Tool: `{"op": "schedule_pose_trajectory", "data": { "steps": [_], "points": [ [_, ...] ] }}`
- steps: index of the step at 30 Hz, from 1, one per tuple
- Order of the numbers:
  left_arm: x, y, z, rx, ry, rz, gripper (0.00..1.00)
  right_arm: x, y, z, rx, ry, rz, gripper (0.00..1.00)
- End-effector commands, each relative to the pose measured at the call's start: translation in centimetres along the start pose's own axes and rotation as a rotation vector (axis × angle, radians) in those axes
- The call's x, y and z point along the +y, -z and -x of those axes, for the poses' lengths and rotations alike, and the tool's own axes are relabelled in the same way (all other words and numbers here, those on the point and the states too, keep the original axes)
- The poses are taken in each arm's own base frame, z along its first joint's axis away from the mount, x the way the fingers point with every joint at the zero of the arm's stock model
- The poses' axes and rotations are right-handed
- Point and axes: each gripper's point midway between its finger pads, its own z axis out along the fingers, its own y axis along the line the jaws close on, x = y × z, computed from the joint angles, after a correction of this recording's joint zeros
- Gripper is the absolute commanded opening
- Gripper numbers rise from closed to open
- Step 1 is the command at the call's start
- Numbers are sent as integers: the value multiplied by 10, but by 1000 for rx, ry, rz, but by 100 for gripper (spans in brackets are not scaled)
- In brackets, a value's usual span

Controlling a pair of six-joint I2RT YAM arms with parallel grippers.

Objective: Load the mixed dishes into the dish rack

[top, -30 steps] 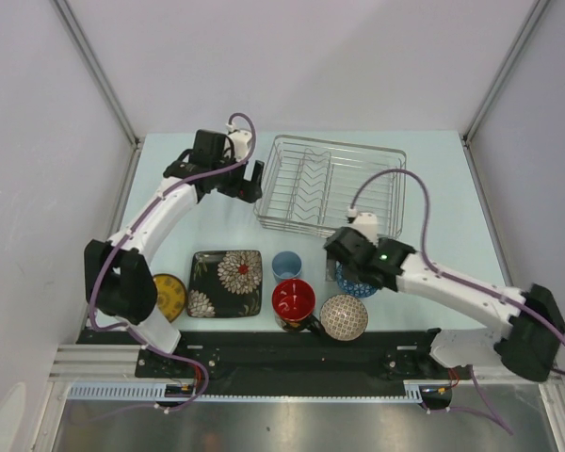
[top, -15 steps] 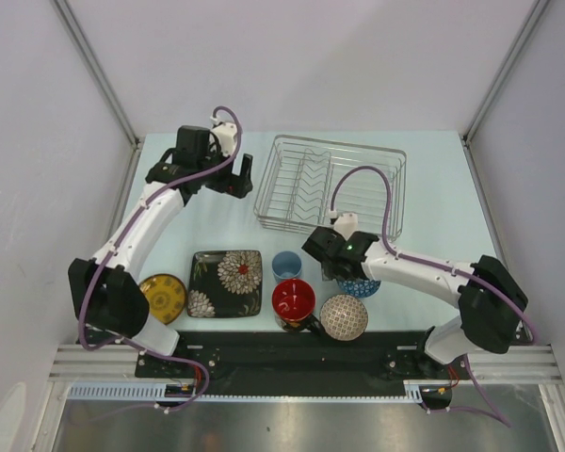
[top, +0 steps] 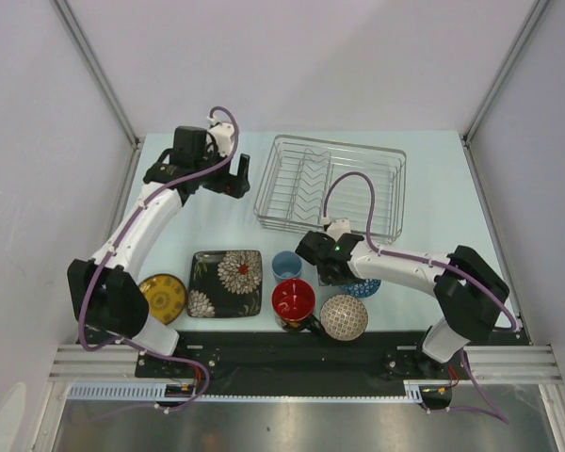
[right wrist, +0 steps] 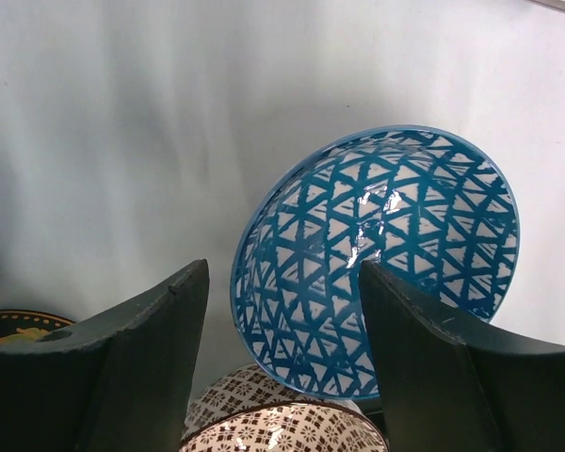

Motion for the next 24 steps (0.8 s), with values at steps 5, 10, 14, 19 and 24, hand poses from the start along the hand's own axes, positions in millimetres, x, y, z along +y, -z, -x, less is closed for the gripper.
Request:
{"op": "schedule_pose_trajectory", "data": {
  "steps": [5,10,14,19,24],
  "points": [
    [2,17,14,-61,-23,1,100,10,-1,13,-24,-65,12,57],
    [5,20,15,-67,-29,13,100,11,-7,11,-1,-64,18,43],
    [8,22,14,-67,-25,23,100,12,-9,10,7,-63,21,35],
    [10,26,16,-76,-28,29,100,12,-10,10,13,-63,22,21],
    [12,29,14,-73,-27,37,100,11,-3,14,-5,-71,34,1]
  ]
}}
